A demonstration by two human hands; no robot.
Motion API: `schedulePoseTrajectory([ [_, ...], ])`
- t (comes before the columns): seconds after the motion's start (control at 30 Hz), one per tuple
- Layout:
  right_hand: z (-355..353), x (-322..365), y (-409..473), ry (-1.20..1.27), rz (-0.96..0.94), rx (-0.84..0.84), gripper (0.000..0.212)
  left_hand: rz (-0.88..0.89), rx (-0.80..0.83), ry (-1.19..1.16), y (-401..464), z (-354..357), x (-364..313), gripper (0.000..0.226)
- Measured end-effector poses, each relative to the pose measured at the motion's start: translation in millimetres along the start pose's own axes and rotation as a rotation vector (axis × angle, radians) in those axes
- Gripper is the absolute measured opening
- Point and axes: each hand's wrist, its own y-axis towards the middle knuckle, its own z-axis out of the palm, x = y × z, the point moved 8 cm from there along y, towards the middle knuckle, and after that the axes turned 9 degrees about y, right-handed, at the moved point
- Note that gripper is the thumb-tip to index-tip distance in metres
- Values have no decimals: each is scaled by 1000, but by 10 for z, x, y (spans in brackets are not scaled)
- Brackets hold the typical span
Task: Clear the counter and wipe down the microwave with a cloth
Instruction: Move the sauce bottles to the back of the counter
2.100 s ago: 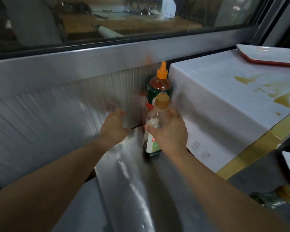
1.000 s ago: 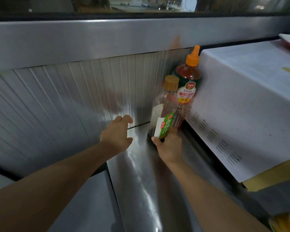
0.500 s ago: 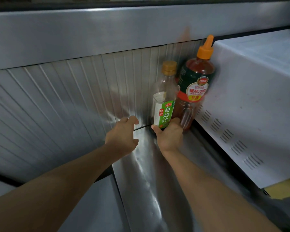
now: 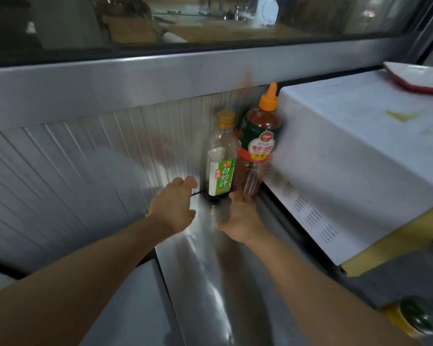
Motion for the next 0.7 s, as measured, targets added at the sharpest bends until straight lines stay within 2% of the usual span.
schedulePoseTrajectory([
  [0.07, -74, 9, -192, -122, -11, 110, 81, 27, 10, 29, -89, -87, -109, 53],
  [0.17, -278, 63, -478, -237, -30, 158, 89, 55, 12, 49, -261, -257, -296, 54],
  [0.33, -699, 207, -1005, -322, -50, 89, 84, 149, 50, 107, -600, -455, -667, 51],
  [0.47, -1034, 240, -1471, -340, 41, 70, 80, 225, 63, 139, -873, -649, -1031, 50],
  [0.6, -1375, 249, -1889, -351, 70, -27, 72, 302, 45, 115, -1087, -832, -1389, 49],
  [0.7, -1625, 186, -2174, -376, 90, -77, 75, 378, 39, 119, -1212, -904, -1663, 52],
])
